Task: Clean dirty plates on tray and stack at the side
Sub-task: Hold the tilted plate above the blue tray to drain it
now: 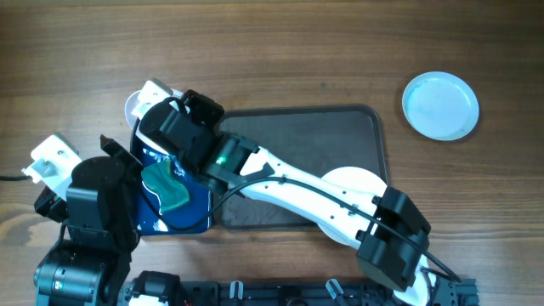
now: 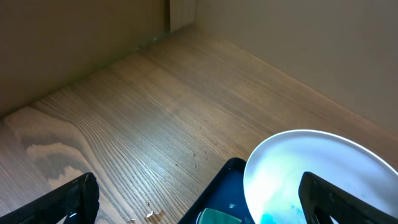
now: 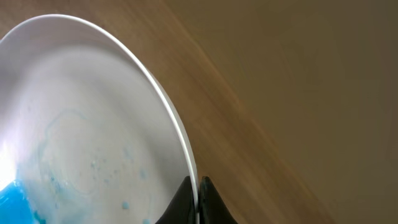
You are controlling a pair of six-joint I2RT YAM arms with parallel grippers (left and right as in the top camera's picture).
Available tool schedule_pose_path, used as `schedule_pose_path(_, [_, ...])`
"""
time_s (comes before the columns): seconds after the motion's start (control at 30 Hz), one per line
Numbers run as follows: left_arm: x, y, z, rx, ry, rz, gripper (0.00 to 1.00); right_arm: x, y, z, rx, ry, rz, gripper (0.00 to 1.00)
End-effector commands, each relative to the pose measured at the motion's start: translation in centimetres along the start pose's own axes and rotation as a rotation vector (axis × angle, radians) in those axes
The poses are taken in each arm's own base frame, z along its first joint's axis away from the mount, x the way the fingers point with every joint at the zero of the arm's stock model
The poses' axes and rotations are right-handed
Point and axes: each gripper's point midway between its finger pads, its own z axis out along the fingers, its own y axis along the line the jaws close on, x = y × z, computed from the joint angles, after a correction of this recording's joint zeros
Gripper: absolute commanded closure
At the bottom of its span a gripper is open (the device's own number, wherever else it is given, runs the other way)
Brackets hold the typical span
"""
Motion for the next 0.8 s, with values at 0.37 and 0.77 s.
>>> schedule_pose_path(0.37, [-0.4,0.2,-0.1,-0.015,-0.015,0.007,0.0,-3.2,-2.5,-2.5,0.25,-0.033,-0.218,0.95])
schedule_pose_path(0.77, [-0.4,0.2,-0.1,-0.015,-0.015,0.007,0.0,-4.7,-0.6,-4.6,0.269,-0.054,-0.405,0.96])
